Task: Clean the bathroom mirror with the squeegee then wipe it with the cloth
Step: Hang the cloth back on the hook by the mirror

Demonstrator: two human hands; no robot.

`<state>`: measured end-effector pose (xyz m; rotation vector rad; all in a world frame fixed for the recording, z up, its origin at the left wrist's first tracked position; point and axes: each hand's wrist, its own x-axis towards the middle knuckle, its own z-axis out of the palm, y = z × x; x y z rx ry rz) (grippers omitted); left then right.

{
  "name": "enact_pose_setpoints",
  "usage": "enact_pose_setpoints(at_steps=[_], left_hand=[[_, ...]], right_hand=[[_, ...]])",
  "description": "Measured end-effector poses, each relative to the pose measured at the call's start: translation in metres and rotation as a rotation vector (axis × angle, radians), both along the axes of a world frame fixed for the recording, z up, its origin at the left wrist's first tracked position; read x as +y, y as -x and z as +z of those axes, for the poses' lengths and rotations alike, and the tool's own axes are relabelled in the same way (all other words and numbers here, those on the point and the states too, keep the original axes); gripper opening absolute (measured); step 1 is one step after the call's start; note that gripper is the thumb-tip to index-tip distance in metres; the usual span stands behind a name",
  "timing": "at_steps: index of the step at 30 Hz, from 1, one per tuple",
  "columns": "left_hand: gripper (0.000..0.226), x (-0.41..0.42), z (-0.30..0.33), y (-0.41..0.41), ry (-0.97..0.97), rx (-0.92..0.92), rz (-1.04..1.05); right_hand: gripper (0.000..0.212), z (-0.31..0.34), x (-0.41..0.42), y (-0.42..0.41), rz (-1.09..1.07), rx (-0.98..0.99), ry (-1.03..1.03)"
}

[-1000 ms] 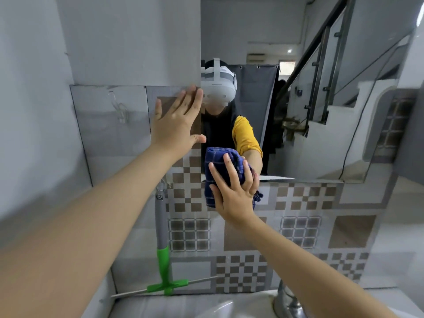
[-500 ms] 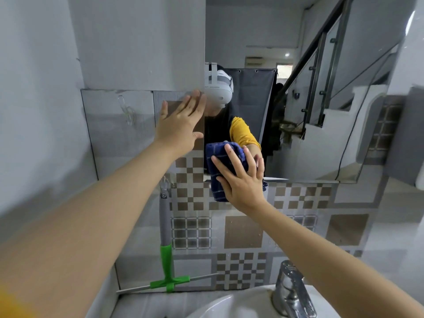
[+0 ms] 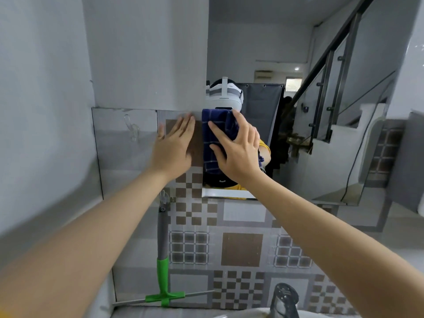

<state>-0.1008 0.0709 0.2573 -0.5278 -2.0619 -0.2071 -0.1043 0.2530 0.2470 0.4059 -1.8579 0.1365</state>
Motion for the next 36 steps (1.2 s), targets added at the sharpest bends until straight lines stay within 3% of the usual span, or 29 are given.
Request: enact_pose_setpoints(at_steps=[4,11,16,21,26,30,36], left_hand=[[0.023,0.019,0.018,-0.018,-0.345,0.123,-0.237],[0.038,0.042,0.044,-0.027,-0.619,-0.161,-0.338],[0.032,0.038,0.049,-0.038,-0.565,-0.172,-0.373],[0.020,0.030,0.056,-0.059,-0.550,-0.222,-0.385],[0.012,0.011,0.067,-0.085,-0.525,-0.337,-0.341],[0.009,-0.015,0.070,-0.103,-0.521,-0.441,-0.304],[0.006,-0.048,0.070,-0.130,-0.562,-0.488,-0.246]], right_hand=[[0.034,0.005,0.011,0.000,0.192,0.020,0.062],[0.037,0.012,0.020,-0.002,0.345,0.034,0.120],[0.033,0.018,0.025,-0.009,0.403,0.028,0.102],[0.018,0.035,0.023,-0.025,0.530,-0.022,0.247],[0.034,0.053,0.006,-0.053,0.512,-0.250,0.267],[0.015,0.068,-0.008,-0.069,0.638,-0.509,0.213],[0.006,0.069,-0.047,-0.088,0.713,-0.556,0.208]])
